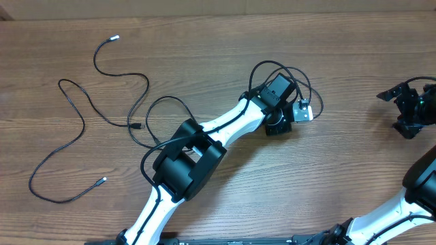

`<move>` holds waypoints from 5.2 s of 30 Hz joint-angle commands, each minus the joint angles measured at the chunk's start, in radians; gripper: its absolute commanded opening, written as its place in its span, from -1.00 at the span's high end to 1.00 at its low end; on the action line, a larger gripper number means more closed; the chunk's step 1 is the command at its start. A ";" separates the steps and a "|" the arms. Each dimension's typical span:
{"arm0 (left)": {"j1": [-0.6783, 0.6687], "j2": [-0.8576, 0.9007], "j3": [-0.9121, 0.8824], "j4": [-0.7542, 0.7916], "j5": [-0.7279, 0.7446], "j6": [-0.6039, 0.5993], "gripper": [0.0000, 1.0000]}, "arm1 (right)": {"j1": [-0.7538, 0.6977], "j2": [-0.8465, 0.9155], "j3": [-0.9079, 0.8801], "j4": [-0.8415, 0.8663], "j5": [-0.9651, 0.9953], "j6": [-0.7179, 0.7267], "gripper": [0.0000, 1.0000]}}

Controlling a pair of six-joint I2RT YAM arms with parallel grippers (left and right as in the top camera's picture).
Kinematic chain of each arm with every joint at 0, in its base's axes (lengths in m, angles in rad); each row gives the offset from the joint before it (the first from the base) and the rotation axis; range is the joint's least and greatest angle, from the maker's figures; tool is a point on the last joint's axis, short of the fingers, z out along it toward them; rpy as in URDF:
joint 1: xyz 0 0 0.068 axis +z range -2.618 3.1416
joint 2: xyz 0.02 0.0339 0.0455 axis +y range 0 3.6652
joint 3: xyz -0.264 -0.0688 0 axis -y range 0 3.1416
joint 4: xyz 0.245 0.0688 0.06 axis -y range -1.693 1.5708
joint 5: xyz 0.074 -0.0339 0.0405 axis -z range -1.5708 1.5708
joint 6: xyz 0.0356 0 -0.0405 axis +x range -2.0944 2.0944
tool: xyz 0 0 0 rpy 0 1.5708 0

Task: Untangle cables

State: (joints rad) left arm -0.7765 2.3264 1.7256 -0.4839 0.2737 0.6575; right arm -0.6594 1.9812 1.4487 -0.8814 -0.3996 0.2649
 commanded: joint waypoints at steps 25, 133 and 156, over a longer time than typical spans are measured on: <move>-0.002 0.040 0.064 -0.444 -0.018 -0.169 0.29 | 0.001 -0.024 0.018 0.006 0.006 -0.004 -1.00; -0.154 -0.046 -0.006 -0.216 -0.196 -0.531 0.92 | 0.001 -0.024 0.018 0.006 0.006 -0.004 -1.00; -0.094 -0.377 0.058 -0.425 -0.952 -0.523 0.91 | 0.001 -0.024 0.018 0.006 0.006 -0.004 -1.00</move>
State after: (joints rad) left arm -0.9142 2.0285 1.7550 -0.9058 -0.4717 0.1299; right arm -0.6598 1.9812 1.4487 -0.8814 -0.3996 0.2649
